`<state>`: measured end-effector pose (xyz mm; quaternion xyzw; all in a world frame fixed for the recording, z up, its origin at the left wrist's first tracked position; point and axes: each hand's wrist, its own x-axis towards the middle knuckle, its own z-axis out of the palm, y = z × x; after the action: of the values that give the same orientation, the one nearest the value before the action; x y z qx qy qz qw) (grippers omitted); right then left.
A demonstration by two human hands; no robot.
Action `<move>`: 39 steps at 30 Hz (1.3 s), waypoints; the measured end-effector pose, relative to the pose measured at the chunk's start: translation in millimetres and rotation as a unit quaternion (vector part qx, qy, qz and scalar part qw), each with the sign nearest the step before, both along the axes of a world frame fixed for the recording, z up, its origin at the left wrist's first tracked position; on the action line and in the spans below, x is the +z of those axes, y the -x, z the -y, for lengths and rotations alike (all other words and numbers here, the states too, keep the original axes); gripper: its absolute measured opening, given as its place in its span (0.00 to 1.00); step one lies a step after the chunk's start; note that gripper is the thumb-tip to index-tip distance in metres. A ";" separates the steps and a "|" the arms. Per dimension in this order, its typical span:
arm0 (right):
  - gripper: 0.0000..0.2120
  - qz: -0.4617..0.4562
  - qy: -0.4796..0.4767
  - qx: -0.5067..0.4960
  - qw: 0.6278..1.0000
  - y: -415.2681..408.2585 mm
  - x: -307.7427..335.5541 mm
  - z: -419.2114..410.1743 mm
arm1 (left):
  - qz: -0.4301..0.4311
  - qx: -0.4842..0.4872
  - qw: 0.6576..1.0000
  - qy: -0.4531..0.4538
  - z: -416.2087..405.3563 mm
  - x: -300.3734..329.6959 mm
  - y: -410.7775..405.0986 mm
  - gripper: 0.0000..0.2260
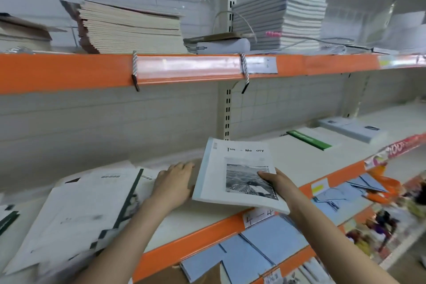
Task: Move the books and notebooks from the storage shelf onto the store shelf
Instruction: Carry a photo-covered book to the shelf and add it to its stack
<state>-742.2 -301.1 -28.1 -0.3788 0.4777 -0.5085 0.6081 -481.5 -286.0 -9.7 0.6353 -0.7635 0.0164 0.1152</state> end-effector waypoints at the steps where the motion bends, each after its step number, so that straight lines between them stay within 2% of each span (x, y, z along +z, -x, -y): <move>1: 0.13 -0.003 -0.003 -0.005 1.000 12.7 -1.2 1.6 | 0.006 -0.003 1.000 -0.005 4.0 -1.5 13.1 0.25; 9: 0.22 -0.053 0.013 -0.048 0.997 115.4 11.4 10.9 | 0.008 -0.019 1.000 -0.019 38.0 -11.0 120.1 0.22; 12: 0.19 -0.060 0.009 -0.043 0.997 152.7 8.7 18.3 | 0.006 -0.027 1.000 -0.013 48.4 -15.6 160.9 0.19; 17: 0.16 -0.080 0.008 -0.045 0.996 206.2 0.3 26.9 | -0.045 -0.028 0.999 -0.012 58.8 -21.6 213.5 0.21; 23: 0.11 -0.058 -0.002 -0.062 0.996 266.2 -8.1 27.7 | -0.052 -0.027 0.998 0.007 69.6 -25.4 266.6 0.24; 26: 0.16 -0.036 0.006 -0.072 0.997 289.8 -13.3 35.1 | -0.047 -0.034 0.998 0.020 79.4 -27.7 289.4 0.24; 30: 0.12 -0.035 0.004 -0.062 0.997 317.1 -24.6 50.6 | -0.053 -0.042 0.997 0.025 92.1 -29.2 317.4 0.25; 33: 0.17 -0.061 0.011 -0.065 0.996 337.4 -29.0 65.9 | -0.051 -0.053 0.997 0.026 104.4 -30.1 339.6 0.24; 37: 0.07 -0.052 0.012 -0.049 0.997 365.7 -28.0 87.9 | -0.040 -0.053 0.997 0.031 129.7 -29.9 367.1 0.24; 39: 0.07 -0.042 0.020 -0.044 0.998 379.8 -25.5 103.8 | -0.034 -0.046 0.998 0.024 145.0 -28.2 380.4 0.24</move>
<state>-1121.9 -404.8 -53.6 -0.3904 0.5093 -0.5277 0.5566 -861.9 -431.0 -37.9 0.5968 -0.7868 0.0080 0.1569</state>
